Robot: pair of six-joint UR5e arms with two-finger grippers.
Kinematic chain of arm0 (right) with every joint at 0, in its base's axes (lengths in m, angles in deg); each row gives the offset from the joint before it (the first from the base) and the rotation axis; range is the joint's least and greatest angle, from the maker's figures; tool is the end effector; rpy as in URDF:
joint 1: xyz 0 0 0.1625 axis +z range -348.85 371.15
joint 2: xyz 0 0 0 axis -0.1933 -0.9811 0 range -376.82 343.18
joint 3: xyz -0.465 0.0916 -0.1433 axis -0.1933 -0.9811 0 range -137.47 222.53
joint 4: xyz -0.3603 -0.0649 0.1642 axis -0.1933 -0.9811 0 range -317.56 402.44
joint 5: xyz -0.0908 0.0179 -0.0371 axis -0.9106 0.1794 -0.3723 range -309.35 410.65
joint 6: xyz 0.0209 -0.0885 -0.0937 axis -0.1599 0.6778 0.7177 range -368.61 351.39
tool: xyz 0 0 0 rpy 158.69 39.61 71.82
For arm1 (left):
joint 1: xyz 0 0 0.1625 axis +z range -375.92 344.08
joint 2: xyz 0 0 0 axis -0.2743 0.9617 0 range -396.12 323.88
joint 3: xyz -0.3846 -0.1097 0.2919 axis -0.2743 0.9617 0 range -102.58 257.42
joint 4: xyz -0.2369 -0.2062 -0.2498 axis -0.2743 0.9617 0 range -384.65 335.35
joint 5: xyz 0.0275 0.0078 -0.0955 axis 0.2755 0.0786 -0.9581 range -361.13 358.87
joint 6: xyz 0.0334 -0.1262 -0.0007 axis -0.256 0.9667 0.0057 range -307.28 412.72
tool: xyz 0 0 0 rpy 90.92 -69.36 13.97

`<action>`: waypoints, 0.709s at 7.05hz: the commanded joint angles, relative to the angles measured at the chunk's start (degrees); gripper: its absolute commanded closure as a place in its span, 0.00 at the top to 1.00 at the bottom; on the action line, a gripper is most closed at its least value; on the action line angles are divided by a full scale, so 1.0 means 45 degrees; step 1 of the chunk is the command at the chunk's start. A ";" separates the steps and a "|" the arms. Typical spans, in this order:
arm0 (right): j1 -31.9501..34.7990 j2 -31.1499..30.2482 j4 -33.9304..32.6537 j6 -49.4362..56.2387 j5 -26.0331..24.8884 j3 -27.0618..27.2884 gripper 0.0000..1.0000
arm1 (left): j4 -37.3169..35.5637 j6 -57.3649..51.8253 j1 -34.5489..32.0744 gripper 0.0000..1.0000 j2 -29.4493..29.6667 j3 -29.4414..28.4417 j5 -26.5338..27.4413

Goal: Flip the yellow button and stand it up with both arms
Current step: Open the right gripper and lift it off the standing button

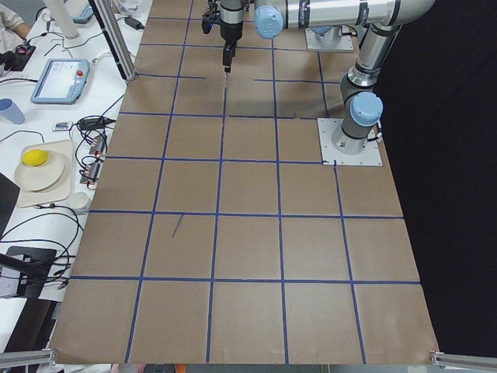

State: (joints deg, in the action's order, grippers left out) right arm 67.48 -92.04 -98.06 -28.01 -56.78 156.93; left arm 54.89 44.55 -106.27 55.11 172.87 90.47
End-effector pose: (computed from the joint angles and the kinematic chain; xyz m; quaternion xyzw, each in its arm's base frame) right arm -0.2220 -0.5032 0.2996 -0.4527 -0.8734 0.0779 0.1617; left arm -0.1327 -0.4938 0.4898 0.0738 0.9966 -0.0319 0.0162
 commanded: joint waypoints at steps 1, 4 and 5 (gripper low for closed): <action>0.0000 -0.0062 0.1968 0.1705 0.0083 -0.1487 1.00 | 0.0000 -0.0001 0.0000 1.00 0.0000 0.0000 -0.0005; 0.1051 -0.0490 0.8466 0.2259 0.0806 -0.5079 1.00 | 0.0000 -0.0001 0.0000 1.00 -0.0039 -0.0020 0.0053; 0.1770 -0.0666 0.9976 0.2260 0.1232 -0.5748 1.00 | 0.0000 -0.0020 0.0019 1.00 -0.0058 -0.0020 0.0034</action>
State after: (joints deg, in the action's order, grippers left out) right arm 72.21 -94.02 -62.78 -18.10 -52.91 135.82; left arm 54.89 44.53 -106.25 54.91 172.81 90.65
